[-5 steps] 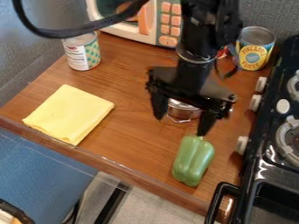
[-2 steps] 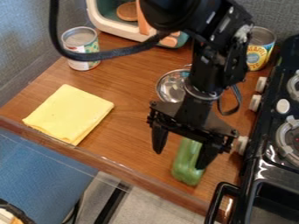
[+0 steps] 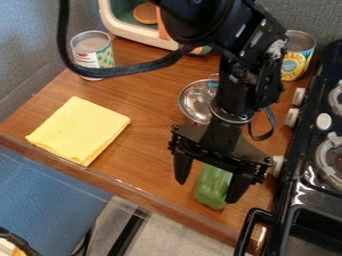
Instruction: Move the green bell pepper to the upper left of the table
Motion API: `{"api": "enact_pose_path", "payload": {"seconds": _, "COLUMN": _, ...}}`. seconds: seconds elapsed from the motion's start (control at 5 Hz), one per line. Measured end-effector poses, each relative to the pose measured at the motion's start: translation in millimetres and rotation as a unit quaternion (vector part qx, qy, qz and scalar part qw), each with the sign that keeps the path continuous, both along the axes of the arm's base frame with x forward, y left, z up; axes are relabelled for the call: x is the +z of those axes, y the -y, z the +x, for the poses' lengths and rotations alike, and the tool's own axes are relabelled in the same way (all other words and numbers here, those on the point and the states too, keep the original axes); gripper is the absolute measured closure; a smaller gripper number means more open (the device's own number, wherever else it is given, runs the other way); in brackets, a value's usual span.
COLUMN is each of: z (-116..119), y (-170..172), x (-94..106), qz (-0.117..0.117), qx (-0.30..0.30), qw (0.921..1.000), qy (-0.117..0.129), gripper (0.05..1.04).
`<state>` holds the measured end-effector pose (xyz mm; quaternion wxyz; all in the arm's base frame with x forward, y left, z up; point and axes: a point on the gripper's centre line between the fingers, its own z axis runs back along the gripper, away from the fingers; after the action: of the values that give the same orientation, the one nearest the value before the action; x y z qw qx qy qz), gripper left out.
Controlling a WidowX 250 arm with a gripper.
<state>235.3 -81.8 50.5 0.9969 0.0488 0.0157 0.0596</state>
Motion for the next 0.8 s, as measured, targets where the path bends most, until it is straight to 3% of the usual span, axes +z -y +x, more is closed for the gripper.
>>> {"api": "enact_pose_path", "payload": {"seconds": 0.4, "z": 2.6, "y": -4.4, "x": -16.7, "qz": 0.003, "qx": 0.007, "qw": 0.9994, "qy": -0.033, "gripper": 0.083}}
{"api": "enact_pose_path", "payload": {"seconds": 0.6, "z": 6.1, "y": -6.1, "x": -15.4, "qz": -0.006, "qx": 0.012, "qw": 0.9991, "qy": -0.040, "gripper": 0.134}}
{"api": "enact_pose_path", "payload": {"seconds": 0.8, "z": 7.0, "y": -7.2, "x": -15.7, "qz": -0.007, "qx": -0.001, "qw": 0.9990, "qy": -0.043, "gripper": 0.340}}
